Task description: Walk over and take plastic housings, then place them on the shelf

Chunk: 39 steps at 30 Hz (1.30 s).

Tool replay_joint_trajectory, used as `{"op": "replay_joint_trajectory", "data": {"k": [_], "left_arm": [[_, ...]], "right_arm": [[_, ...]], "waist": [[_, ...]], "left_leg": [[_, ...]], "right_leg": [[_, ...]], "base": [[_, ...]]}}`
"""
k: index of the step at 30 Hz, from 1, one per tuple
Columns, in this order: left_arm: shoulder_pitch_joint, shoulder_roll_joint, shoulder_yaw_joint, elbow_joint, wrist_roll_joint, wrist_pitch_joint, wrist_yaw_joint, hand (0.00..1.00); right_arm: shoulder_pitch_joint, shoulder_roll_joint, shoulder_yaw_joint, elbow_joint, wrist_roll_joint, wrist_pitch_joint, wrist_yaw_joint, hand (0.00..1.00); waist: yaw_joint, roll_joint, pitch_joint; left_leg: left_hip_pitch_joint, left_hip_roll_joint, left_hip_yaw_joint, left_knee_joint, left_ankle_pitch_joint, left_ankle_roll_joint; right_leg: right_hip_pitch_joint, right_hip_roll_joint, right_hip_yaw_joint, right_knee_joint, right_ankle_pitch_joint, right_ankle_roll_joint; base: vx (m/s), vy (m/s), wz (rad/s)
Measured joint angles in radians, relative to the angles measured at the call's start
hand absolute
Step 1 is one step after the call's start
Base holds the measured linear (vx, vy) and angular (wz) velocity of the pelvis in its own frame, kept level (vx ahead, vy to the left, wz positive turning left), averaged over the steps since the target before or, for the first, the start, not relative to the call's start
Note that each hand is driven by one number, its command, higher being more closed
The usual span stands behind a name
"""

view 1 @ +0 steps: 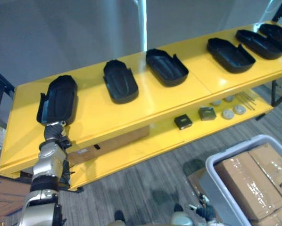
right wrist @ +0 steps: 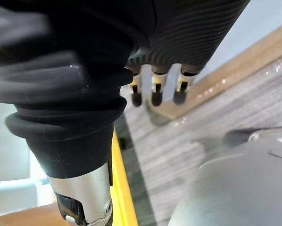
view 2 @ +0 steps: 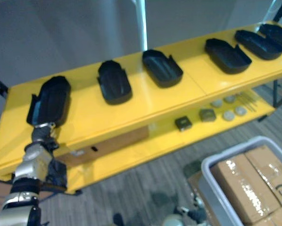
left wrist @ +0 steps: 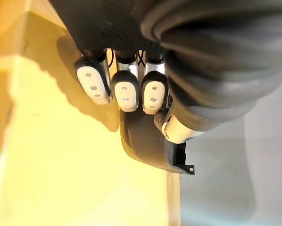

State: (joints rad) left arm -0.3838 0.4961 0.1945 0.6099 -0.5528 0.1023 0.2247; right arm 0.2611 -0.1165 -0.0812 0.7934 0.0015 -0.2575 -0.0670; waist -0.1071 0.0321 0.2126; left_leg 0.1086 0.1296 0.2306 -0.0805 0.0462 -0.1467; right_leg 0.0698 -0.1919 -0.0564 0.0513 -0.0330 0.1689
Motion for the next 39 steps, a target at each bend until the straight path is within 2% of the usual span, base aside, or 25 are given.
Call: {"op": "replay_joint_trajectory", "data": {"k": [7,12,16,19,20,22,24,25,28,30,32,36,37,39], "left_arm": [[0.031,0.000,0.000,0.000,0.000,-0.001,0.000,1.00],[0.035,-0.002,0.001,-0.005,0.000,-0.019,0.011,1.00],[0.121,-0.045,0.064,-0.213,0.006,-0.042,0.052,1.00],[0.259,-0.158,0.088,-0.514,0.047,-0.061,0.117,1.00],[0.320,-0.223,0.101,-0.611,0.093,-0.074,0.137,0.00],[0.417,-0.307,0.118,-0.705,0.140,-0.082,0.176,0.00],[0.494,-0.354,0.118,-0.737,0.181,-0.089,0.211,0.00],[0.537,-0.375,0.120,-0.748,0.186,-0.101,0.242,0.00],[0.602,-0.427,0.169,-0.749,0.208,-0.152,0.287,0.00],[0.621,-0.428,0.199,-0.726,0.208,-0.175,0.315,0.00],[0.620,-0.426,0.240,-0.642,0.210,-0.202,0.338,0.00],[0.608,-0.422,0.292,-0.437,0.247,-0.217,0.383,0.00],[0.607,-0.422,0.306,-0.294,0.252,-0.232,0.402,0.00],[0.609,-0.422,0.307,-0.183,0.252,-0.237,0.405,0.00]], "right_arm": [[0.002,-0.005,-0.006,-0.003,-0.017,0.000,0.003,0.00],[0.008,-0.005,-0.006,-0.005,-0.017,0.006,0.003,0.00],[0.013,0.002,-0.007,-0.004,-0.017,0.019,-0.002,0.00],[0.028,0.017,-0.025,0.009,-0.016,0.020,-0.028,0.00],[0.028,0.023,-0.039,0.013,-0.015,0.024,-0.047,0.00],[0.027,0.021,-0.046,0.028,-0.013,0.030,-0.073,0.00],[0.021,0.020,-0.048,0.048,-0.002,0.038,-0.094,0.00],[0.008,0.019,-0.054,0.058,0.006,0.038,-0.109,0.00],[-0.032,0.024,-0.074,0.077,0.028,0.038,-0.130,0.00],[-0.052,0.036,-0.074,0.080,0.046,0.039,-0.132,0.00],[-0.058,0.043,-0.074,0.083,0.054,0.039,-0.131,0.00],[-0.066,0.045,-0.086,0.093,0.068,0.040,-0.131,0.00],[-0.069,0.045,-0.099,0.098,0.067,0.044,-0.132,0.00],[-0.072,0.045,-0.126,0.120,0.071,0.063,-0.134,0.00]], "waist": [[-0.018,0.010,-0.001],[-0.015,0.021,-0.001],[-0.006,0.028,-0.003],[0.024,0.034,-0.023],[0.044,0.036,-0.025],[0.075,0.037,-0.035],[0.098,0.037,-0.053],[0.120,0.038,-0.055],[0.152,0.033,-0.071],[0.160,0.030,-0.072],[0.168,0.024,-0.082],[0.172,0.014,-0.098],[0.172,0.005,-0.103],[0.175,-0.006,-0.105]], "left_leg": [[0.014,0.000,0.007,0.000,0.000,0.000],[0.012,-0.001,-0.001,0.000,0.001,0.002],[0.007,-0.004,-0.020,0.000,0.003,0.003],[-0.022,-0.010,-0.077,0.000,0.007,0.003],[-0.025,-0.013,-0.090,0.000,0.008,0.003],[-0.028,-0.014,-0.119,0.000,0.008,0.002],[-0.041,-0.014,-0.147,0.000,0.010,0.000],[-0.042,-0.014,-0.164,0.000,0.010,-0.001],[-0.050,-0.016,-0.190,-0.005,0.012,-0.003],[-0.045,-0.016,-0.201,-0.005,0.019,-0.001],[-0.039,-0.018,-0.210,-0.006,0.021,-0.001],[-0.038,-0.019,-0.224,-0.007,0.026,-0.001],[-0.034,-0.018,-0.224,-0.007,0.026,-0.001],[-0.028,-0.018,-0.223,-0.008,0.026,-0.001]], "right_leg": [[0.002,-0.001,0.007,0.011,-0.001,0.001],[0.002,-0.003,0.000,0.016,-0.001,0.002],[0.010,-0.006,-0.018,0.011,-0.002,0.003],[0.025,-0.013,-0.071,0.003,-0.009,0.010],[0.038,-0.015,-0.088,-0.001,-0.012,0.009],[0.059,-0.015,-0.118,-0.009,-0.016,0.008],[0.070,-0.013,-0.151,-0.014,-0.018,0.006],[0.080,-0.012,-0.166,-0.015,-0.019,0.005],[0.093,-0.011,-0.193,-0.017,-0.026,0.004],[0.107,-0.010,-0.211,-0.019,-0.027,0.002],[0.120,-0.011,-0.220,-0.021,-0.029,-0.001],[0.132,-0.010,-0.240,-0.023,-0.037,-0.008],[0.138,-0.010,-0.243,-0.025,-0.041,-0.007],[0.143,-0.010,-0.243,-0.030,-0.043,-0.006]], "base": [[-0.02,0.003,-0.03],[-0.04,0.002,0.03],[-0.01,-0.002,0.12],[0.03,-0.011,0.48],[0.05,-0.008,0.48],[0.05,-0.013,0.41],[0.04,-0.027,0.48],[0.01,-0.020,0.38],[-0.03,-0.018,0.29],[-0.03,-0.022,0.19],[-0.04,-0.012,0.14],[-0.03,-0.012,0.12],[-0.02,-0.012,0.04],[0.00,0.000,0.00]]}}
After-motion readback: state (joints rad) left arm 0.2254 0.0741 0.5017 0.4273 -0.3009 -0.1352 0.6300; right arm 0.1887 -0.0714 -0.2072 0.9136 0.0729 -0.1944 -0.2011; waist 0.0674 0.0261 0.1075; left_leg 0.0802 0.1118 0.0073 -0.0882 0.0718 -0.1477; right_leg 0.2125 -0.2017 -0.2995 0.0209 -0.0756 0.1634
